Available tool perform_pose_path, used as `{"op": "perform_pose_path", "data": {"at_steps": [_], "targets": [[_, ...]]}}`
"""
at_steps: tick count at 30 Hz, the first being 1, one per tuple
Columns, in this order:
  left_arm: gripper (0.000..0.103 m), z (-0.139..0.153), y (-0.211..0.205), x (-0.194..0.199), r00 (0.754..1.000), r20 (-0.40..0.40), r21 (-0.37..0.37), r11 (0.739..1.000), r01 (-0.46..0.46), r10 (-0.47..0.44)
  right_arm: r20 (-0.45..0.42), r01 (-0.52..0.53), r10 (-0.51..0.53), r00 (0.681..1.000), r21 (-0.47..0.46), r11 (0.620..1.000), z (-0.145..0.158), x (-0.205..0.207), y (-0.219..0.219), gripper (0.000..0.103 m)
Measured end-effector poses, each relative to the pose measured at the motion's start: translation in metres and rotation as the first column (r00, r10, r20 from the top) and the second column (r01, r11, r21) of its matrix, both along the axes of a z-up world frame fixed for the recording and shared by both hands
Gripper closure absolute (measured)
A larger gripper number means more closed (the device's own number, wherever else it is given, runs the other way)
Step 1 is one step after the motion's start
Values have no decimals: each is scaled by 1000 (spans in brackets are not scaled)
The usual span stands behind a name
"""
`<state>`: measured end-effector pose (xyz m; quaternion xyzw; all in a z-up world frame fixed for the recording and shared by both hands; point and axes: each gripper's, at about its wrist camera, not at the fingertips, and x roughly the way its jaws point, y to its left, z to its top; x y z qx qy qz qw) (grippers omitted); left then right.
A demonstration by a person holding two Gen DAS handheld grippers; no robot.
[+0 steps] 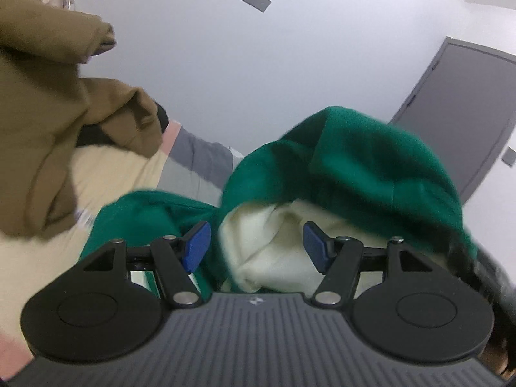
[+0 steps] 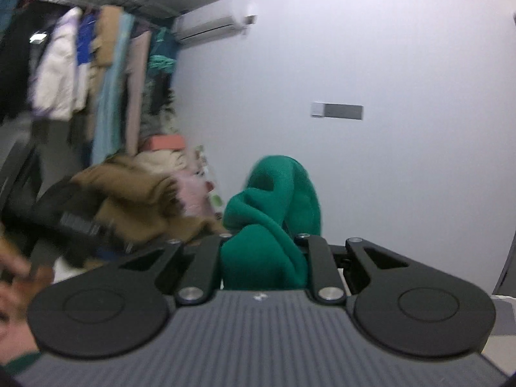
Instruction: Fold large clothes
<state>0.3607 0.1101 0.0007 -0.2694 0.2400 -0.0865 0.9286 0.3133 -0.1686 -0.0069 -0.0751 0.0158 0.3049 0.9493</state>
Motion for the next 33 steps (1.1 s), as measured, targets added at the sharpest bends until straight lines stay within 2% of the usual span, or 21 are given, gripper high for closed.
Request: {"op": "perform_pose_path", "data": {"at_steps": [2,5,8,11,16,19,21,23,25,27,30,33], "targets": [[35,1,-3,-31,1000,-5,-1,1000,19,-19,-27,-8,8,1000,5,1000,-19,-42,-12,85],[35,1,-12,-72,998,-8,31,998,57,-57,-103,20,-17,995,30,999,-48,-84,-27,85],[35,-4,-21,-117,996,-4,51,995,87,-87,-183,72,-66,981,25,997,-78,-106,-32,85],[34,-13,-25,-155,995,1,24,995,99,-99,-267,128,-127,955,-14,992,-106,-118,-36,82],[34,-30,-27,-192,997,27,-25,997,71,-71,-347,167,-169,922,-38,985,-108,-129,-32,78],[34,-38,-26,-200,997,37,-75,995,64,-61,-402,196,-168,900,30,980,-107,-139,-35,76],[34,-42,-28,-198,998,25,-56,996,62,-61,-454,215,-152,878,89,973,-108,-144,-36,75],[34,-44,-32,-194,998,16,-30,997,68,-67,-488,237,-151,860,120,964,-110,-148,-32,61],[34,-48,-34,-190,997,12,-26,997,72,-72,-496,256,-150,855,153,955,-111,-160,-33,36],[34,-53,-35,-191,997,1,-42,996,74,-74,-482,262,-148,864,179,948,-110,-175,-36,28],[34,-60,-33,-189,997,-9,-55,995,81,-82,-415,228,-108,904,252,940,-101,-189,-38,23],[34,-64,-31,-186,997,-28,-27,997,73,-74,-370,174,-75,926,243,954,-101,-185,-22,21]]}}
